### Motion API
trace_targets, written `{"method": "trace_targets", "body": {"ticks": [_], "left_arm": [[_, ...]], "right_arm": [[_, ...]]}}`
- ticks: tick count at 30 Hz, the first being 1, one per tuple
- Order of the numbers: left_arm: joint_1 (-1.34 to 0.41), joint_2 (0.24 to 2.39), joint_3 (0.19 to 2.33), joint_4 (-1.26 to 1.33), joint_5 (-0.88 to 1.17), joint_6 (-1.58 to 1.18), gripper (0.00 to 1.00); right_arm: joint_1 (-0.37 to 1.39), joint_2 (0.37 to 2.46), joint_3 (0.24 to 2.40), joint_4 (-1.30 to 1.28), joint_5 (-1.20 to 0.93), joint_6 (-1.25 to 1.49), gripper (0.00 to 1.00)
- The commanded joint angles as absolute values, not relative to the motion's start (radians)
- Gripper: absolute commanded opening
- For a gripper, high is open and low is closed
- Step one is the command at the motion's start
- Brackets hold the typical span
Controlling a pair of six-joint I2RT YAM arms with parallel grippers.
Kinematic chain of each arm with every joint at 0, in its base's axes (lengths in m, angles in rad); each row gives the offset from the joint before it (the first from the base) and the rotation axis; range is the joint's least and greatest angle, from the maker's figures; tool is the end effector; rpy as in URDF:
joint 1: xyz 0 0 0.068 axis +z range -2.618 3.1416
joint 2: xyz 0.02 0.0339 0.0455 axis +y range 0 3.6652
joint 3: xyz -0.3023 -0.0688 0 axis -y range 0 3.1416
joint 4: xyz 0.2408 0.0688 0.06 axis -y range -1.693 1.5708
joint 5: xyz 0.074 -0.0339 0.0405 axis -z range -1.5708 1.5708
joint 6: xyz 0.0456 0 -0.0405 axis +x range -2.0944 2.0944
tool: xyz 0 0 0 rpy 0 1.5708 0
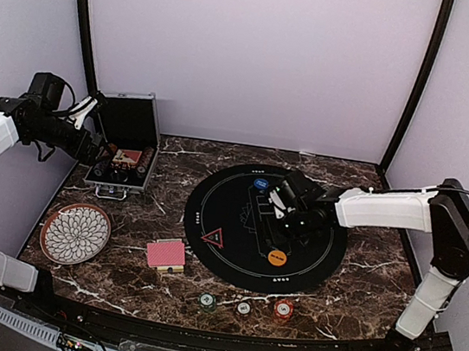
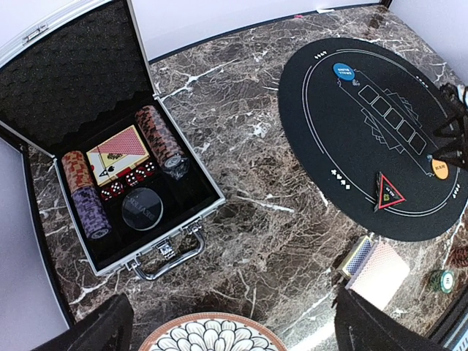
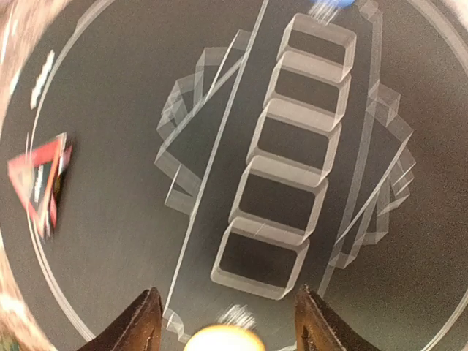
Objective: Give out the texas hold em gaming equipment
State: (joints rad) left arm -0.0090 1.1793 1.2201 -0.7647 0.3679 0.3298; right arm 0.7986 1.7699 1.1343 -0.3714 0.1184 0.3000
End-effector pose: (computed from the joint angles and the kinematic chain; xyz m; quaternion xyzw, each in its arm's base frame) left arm 0.2300 -0.0185 0.3855 0.2252 0.8708 -0.1001 0.4254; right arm 0.2641 0.2634 0.2143 -0.2206 0.9333 0.0965 0.2665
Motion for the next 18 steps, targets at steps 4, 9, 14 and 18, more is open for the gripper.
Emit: {"method": "trace_targets", "body": {"ticks": [4,9,14,18], "left_arm": [[-0.003,1.18,1.212,-0.798,0.404,0.339,0.99],[-0.003,1.174,1.211,-0.801,0.405,0.338,0.99],[-0.003,1.166,1.209,-0.803,0.401,0.34,0.99],[-0.003,1.163,1.207,-0.804,0.396,0.343,0.99]], "right_arm": [[0.861,1.75,1.058,-0.364,0.125,0.365,0.62],[0.876,1.782,1.073,-0.374,0.15,0.362,0.62],[0.876,1.81,1.07,-0.376,0.17,0.36,0.59],[0.878,1.818,1.058,-0.382,0.174,0.36,0.55]]}}
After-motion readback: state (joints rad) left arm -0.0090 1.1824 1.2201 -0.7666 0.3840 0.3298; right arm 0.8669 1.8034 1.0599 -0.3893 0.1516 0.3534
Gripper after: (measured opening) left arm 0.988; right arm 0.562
